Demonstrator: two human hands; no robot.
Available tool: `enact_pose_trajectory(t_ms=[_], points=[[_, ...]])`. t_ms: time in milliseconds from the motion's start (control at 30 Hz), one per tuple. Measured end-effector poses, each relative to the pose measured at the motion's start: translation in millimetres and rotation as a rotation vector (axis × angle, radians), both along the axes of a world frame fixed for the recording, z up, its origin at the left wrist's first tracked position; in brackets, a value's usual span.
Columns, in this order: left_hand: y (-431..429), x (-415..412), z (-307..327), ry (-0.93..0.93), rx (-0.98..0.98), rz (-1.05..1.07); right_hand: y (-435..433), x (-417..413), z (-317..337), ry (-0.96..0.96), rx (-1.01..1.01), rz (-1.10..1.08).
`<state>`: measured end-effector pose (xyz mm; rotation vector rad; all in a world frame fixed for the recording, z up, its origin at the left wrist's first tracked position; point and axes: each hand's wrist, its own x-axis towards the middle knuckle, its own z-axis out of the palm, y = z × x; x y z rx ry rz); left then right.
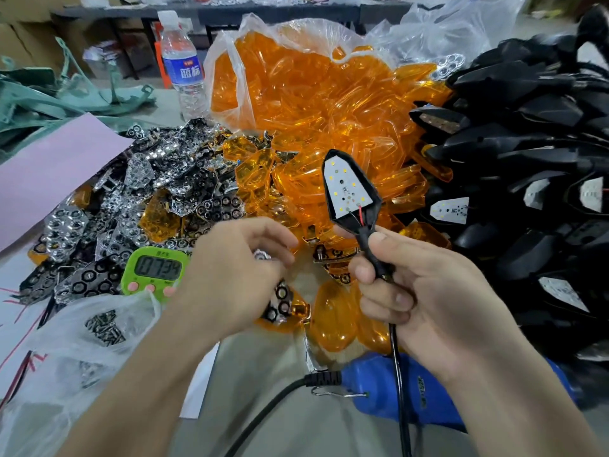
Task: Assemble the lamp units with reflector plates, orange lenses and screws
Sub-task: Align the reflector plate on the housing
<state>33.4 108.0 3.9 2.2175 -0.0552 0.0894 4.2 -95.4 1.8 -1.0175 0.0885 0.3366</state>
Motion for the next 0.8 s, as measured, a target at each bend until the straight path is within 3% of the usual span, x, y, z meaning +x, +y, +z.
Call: enact_pose_trajectory(t_ms=[67,133,233,300,467,800], points=[[-7,-2,-4,-0.035,0.085,0.002,-1,0,0,-0.004,0.023,0.045],[-12,-4,-4,-0.139,-0.001,0.051,-1,0,0,-0.024,0.01,0.095],[-11,-2,4,-0.073,-0.617,-0.038,0,-2,1,-0.029,-0.023,0.187],[-11,-4,8,-0.035,-0.814,-0.133,3,-3,2,-0.024,-0.029,0.24],[-14,-8,10,-0.127,-0.752,-0.092,8,-7,4,-0.059,-0.077,0.306],[-21,-12,10,-0.206,-0.614,-0.017,25,-10,7,-0.086,-0.409,0.136]])
